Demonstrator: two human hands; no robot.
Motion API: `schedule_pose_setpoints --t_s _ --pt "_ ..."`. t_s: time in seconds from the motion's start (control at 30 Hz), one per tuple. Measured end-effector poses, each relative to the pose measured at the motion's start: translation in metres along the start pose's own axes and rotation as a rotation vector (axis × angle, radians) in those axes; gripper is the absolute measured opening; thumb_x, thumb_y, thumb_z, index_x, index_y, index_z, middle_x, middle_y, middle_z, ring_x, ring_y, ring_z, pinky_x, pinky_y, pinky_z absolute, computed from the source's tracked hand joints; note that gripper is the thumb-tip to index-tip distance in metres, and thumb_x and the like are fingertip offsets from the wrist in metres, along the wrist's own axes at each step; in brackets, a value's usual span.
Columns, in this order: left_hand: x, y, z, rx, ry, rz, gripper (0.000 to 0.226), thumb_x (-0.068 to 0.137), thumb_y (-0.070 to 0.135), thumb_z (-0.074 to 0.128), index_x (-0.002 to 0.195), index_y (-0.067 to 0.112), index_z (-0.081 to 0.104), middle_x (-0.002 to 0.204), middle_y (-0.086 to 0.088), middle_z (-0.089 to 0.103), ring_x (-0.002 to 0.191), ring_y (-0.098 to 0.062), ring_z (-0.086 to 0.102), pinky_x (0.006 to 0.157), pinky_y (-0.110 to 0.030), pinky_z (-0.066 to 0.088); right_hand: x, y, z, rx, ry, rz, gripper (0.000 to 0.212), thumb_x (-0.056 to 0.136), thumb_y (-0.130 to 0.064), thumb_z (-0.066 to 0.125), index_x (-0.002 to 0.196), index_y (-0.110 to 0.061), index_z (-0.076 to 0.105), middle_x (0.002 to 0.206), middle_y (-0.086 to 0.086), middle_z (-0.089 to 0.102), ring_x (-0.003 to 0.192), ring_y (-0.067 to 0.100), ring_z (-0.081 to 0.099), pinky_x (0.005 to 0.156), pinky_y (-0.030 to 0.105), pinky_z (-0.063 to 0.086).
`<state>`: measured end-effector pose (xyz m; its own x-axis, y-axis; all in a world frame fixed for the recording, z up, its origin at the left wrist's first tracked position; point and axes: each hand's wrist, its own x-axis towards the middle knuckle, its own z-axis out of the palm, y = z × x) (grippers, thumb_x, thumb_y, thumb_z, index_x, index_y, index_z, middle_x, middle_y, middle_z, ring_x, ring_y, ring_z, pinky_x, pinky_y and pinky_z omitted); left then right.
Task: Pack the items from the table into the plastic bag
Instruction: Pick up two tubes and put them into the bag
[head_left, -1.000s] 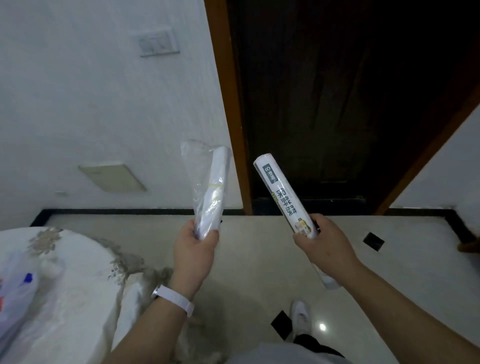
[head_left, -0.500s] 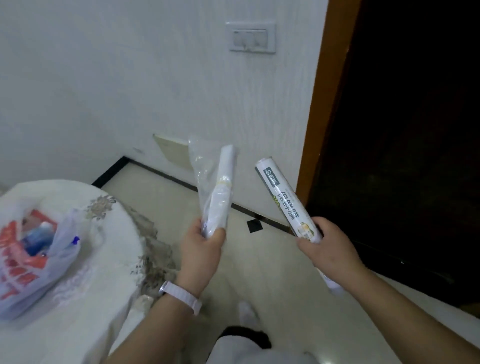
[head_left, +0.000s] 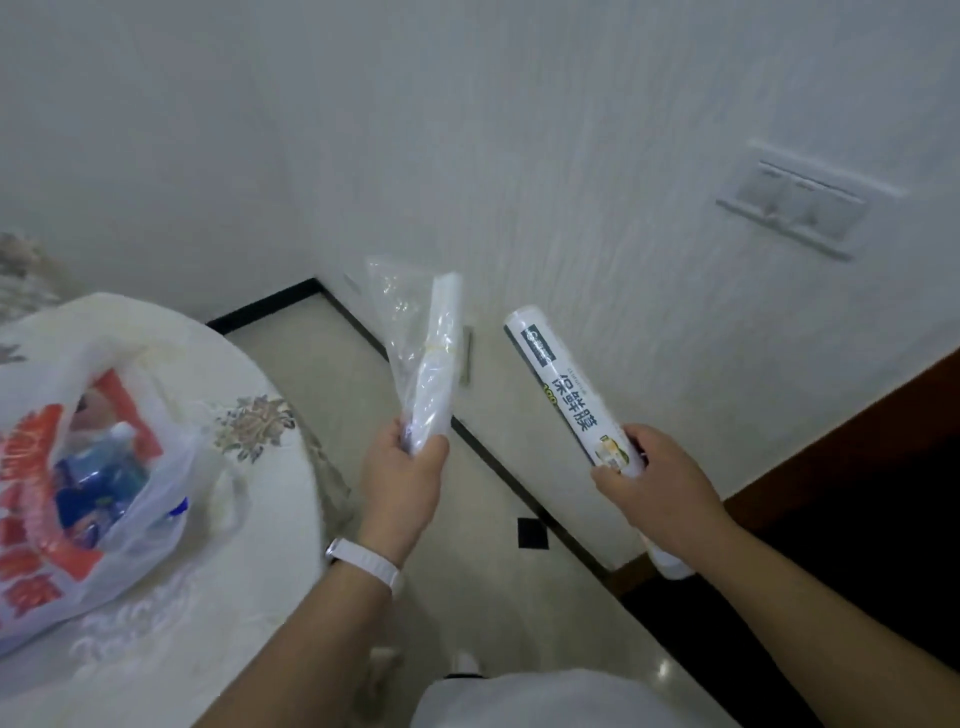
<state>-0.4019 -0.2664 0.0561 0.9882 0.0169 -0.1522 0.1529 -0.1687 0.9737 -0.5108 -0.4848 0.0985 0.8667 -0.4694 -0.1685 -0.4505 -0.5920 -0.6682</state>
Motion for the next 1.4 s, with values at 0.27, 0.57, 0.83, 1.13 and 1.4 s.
schedule_pose_setpoints --t_s 0.27,0.57,0.83,1.13,1.4 --pt "0.041 -0.019 -0.054 -0.067 0.227 -0.087 0.011 0.079 0.021 0.067 0.088 0.02 0.061 0.079 -0.005 0.066 0.061 -0.017 0.059 0.05 -0.027 0.046 0.082 -0.07 0.058 -0.191 -0.205 -0.225 0.022 0.079 -0.031 0.072 0.098 -0.027 0.06 0.088 -0.008 0.063 0.071 0.007 0.061 0.059 0.03 0.053" --pt "0.071 -0.04 -0.096 -0.018 0.549 -0.238 0.025 0.085 0.008 0.067 0.088 0.031 0.058 0.083 0.009 0.063 0.069 -0.008 0.06 0.051 -0.009 0.043 0.168 -0.128 0.157 -0.131 -0.521 -0.404 0.022 0.073 -0.031 0.072 0.09 -0.037 0.059 0.086 -0.009 0.065 0.071 0.006 0.062 0.064 0.034 0.054" --pt "0.139 -0.028 -0.085 -0.057 0.857 -0.436 0.017 0.085 0.01 0.068 0.09 0.025 0.061 0.089 -0.004 0.07 0.079 -0.024 0.067 0.069 -0.042 0.055 0.288 -0.198 0.222 -0.185 -0.76 -0.608 0.016 0.072 -0.034 0.068 0.084 -0.027 0.06 0.076 -0.005 0.064 0.064 0.012 0.062 0.058 0.039 0.052" --pt "0.168 -0.013 -0.065 -0.121 1.155 -0.591 0.015 0.085 0.009 0.068 0.092 0.022 0.066 0.088 -0.004 0.071 0.081 -0.025 0.068 0.071 -0.04 0.056 0.362 -0.272 0.305 -0.362 -1.002 -0.894 0.029 0.067 -0.047 0.061 0.089 -0.028 0.057 0.087 -0.004 0.061 0.073 0.015 0.062 0.062 0.036 0.053" --pt "0.161 -0.023 -0.073 -0.04 1.334 -0.615 0.012 0.084 0.001 0.067 0.084 0.013 0.064 0.072 0.001 0.063 0.064 -0.006 0.055 0.051 -0.008 0.037 0.345 -0.313 0.366 -0.483 -1.095 -1.032 0.031 0.066 -0.046 0.058 0.088 -0.024 0.056 0.085 -0.003 0.059 0.074 0.019 0.061 0.067 0.04 0.054"
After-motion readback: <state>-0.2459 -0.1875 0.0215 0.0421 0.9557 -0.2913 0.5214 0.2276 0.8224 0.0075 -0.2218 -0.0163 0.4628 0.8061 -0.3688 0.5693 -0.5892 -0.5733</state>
